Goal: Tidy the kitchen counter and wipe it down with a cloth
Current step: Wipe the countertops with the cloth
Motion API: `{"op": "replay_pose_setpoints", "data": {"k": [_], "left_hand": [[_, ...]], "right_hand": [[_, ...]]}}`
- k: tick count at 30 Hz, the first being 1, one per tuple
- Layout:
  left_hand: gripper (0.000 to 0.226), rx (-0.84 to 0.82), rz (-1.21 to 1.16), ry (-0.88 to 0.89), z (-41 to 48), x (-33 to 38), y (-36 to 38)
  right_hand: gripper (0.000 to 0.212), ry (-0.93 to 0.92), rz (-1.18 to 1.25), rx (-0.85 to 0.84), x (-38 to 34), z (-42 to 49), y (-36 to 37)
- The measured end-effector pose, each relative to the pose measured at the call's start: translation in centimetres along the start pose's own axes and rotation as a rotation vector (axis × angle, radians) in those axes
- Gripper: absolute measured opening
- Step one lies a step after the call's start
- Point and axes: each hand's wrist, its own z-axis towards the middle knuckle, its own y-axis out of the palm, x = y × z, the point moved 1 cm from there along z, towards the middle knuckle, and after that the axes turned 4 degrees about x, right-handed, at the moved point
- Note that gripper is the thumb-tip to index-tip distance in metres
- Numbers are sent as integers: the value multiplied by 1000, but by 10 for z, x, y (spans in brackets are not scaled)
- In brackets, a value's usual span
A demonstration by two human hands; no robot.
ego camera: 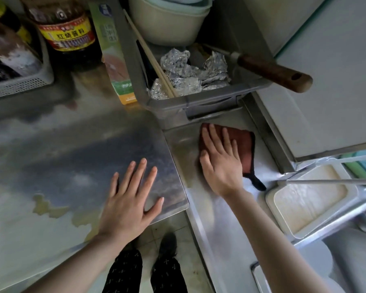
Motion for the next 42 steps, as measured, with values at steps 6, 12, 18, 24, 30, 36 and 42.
{"op": "replay_pose_setpoints", "data": {"k": [6,12,18,24,30,36,42], "left_hand": [[68,23,-1,-4,0,1,-2],[68,18,3,-12,0,0,-1],[70,20,3,-12,0,-1,2],[69,28,-2,-14,-1,-1,2],[59,75,-35,27,1,-9,-17],[55,166,-54,-265,-39,-83,-32],[59,113,-4,-543,-96,-139,-15]], "right_hand": [[69,32,-74,36,29,17,-10],[70,-27,97,-30,-25,-9,6],[61,-172,93,-89,-45,-39,16],[63,-174,-95,-30,-49,-41,25],[65,-176,-177,-45,-49,-39,27],[65,-159,-207,-56,-49,-38,27],[64,93,-34,-18,-83,-39,38]]}}
